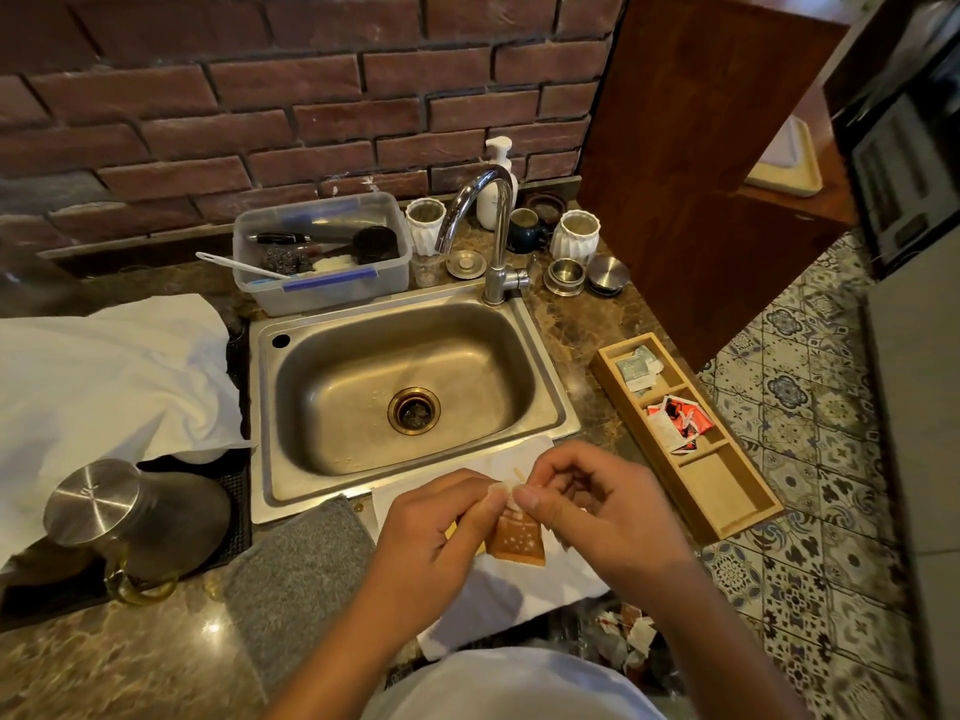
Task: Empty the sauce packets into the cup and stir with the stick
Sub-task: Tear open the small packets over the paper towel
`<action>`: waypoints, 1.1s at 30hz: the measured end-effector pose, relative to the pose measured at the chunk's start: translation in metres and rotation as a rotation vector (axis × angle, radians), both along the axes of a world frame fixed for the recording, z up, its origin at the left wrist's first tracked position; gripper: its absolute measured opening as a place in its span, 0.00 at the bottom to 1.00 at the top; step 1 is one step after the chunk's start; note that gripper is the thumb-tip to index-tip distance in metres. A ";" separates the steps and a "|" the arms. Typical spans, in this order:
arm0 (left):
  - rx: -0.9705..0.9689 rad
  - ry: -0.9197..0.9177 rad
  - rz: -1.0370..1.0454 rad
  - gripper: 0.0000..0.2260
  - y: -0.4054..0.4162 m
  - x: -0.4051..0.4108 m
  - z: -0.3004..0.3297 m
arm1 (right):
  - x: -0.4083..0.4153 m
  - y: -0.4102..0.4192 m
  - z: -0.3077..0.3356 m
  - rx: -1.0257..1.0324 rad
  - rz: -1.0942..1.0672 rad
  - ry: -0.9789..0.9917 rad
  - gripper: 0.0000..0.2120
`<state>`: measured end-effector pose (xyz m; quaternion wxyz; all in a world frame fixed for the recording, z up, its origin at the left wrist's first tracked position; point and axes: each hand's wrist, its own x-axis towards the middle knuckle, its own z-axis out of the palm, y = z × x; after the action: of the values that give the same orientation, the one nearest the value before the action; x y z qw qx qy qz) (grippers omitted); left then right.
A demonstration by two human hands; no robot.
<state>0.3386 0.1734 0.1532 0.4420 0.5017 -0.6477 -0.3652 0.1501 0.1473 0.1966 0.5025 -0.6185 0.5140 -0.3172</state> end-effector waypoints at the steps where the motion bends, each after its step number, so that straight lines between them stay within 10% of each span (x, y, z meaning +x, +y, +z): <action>1: 0.013 0.008 0.012 0.13 0.000 0.001 0.000 | -0.002 -0.001 0.000 0.005 -0.012 0.012 0.06; 33: 0.069 0.023 0.084 0.08 0.001 -0.003 -0.001 | -0.005 -0.005 -0.011 0.010 0.094 0.073 0.04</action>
<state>0.3361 0.1746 0.1521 0.4469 0.5389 -0.6081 -0.3743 0.1448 0.1423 0.1853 0.5010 -0.6507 0.5039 -0.2679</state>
